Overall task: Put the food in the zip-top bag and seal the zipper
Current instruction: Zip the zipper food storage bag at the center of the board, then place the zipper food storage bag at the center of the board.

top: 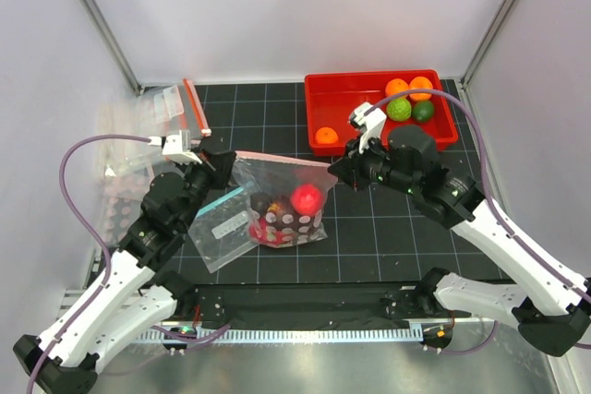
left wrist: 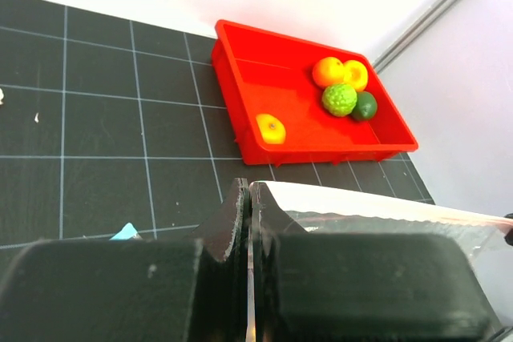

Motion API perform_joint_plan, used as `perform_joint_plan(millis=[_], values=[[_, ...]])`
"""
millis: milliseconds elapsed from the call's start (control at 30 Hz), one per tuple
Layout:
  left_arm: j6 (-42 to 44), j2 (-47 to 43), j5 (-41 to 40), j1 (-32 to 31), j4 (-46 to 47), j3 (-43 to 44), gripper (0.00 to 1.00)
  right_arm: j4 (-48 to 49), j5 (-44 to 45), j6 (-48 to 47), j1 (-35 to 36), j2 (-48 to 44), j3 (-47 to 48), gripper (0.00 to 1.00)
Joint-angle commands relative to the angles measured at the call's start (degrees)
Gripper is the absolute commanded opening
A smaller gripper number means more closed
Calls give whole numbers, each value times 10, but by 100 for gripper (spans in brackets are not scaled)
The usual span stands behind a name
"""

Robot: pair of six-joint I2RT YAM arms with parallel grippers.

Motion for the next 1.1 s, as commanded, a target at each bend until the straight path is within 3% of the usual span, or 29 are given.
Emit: perform_joint_plan(millis=[0, 33, 67, 200, 400, 700, 833, 1067], values=[[28, -16, -63, 18, 31, 13, 0, 22, 18, -8, -8, -40, -12, 14], [29, -16, -50, 17, 37, 8, 0, 45, 3, -8, -8, -46, -26, 20], [31, -14, -25, 18, 36, 6, 1, 57, -32, -8, -8, -50, -32, 35], [36, -5, 15, 18, 73, 3, 1, 124, -106, -6, -8, -63, -69, 67], [47, -11, 88, 17, 122, -12, 0, 186, -122, -6, -8, -54, -104, 84], [55, 3, 175, 18, 157, -12, 0, 225, -94, 6, -8, -22, -122, 85], [54, -2, 190, 17, 161, -14, 0, 256, -87, -24, -8, -23, -130, 90], [48, 12, 240, 16, 185, -12, 0, 316, -71, -108, -8, -12, -143, 84]])
